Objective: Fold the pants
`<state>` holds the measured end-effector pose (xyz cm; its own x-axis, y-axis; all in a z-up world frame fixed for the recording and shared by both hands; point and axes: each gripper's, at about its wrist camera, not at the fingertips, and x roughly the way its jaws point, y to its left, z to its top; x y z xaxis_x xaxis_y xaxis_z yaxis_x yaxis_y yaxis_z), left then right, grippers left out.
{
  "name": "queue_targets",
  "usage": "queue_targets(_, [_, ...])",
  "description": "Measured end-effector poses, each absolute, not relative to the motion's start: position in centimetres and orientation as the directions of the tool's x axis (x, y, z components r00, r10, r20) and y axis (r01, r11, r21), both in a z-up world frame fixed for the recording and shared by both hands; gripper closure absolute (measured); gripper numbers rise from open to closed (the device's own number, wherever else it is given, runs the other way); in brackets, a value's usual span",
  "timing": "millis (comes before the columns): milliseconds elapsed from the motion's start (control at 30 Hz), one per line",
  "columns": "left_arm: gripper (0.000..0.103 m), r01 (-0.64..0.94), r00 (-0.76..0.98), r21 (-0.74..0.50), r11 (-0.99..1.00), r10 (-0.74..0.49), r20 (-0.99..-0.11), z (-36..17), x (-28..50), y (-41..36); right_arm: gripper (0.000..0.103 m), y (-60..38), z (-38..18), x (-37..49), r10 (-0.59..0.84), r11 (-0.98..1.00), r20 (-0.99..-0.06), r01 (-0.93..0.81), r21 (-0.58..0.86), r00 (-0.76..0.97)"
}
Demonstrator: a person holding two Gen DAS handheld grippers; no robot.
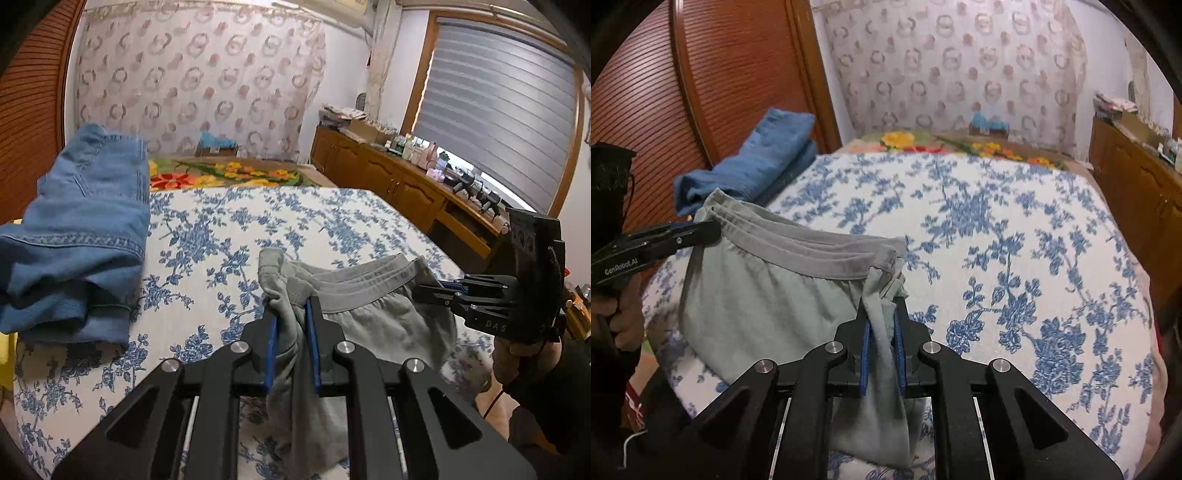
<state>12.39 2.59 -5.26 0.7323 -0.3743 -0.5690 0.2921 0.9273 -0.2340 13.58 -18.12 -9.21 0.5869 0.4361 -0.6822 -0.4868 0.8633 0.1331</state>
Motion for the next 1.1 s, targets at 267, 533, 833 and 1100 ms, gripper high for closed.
queue_targets(267, [0.091,0.309,0.765,-0.206,0.929,-0.371,-0.527,-2.9,11.4,2.3,0.095,-18.5,-6.6,12.0,0.447,0.863,-0.621,-0.494,0.109,0.644])
queue_targets(533, [0.091,0.328,0.789,-0.172,0.929,-0.369,-0.492,-0.9,11.0,1.7,0.095,-18.5,-4.6,11.4,0.457,0.857,-0.579,-0.508,0.084,0.675])
queue_targets(833, [0.091,0.331,0.789,-0.156,0.931,-0.364,-0.495,-0.9,11.6,1.5,0.095,-18.8,-3.3,11.7,0.473,0.850,-0.548,-0.521,0.079,0.690])
queue_targets(1100, [0.091,0.315,0.780,-0.177,0.933,-0.360,-0.511,-1.1,13.3,1.9,0.095,-18.4,-3.6,13.7,0.483,0.841,-0.561,-0.534,0.084,0.672])
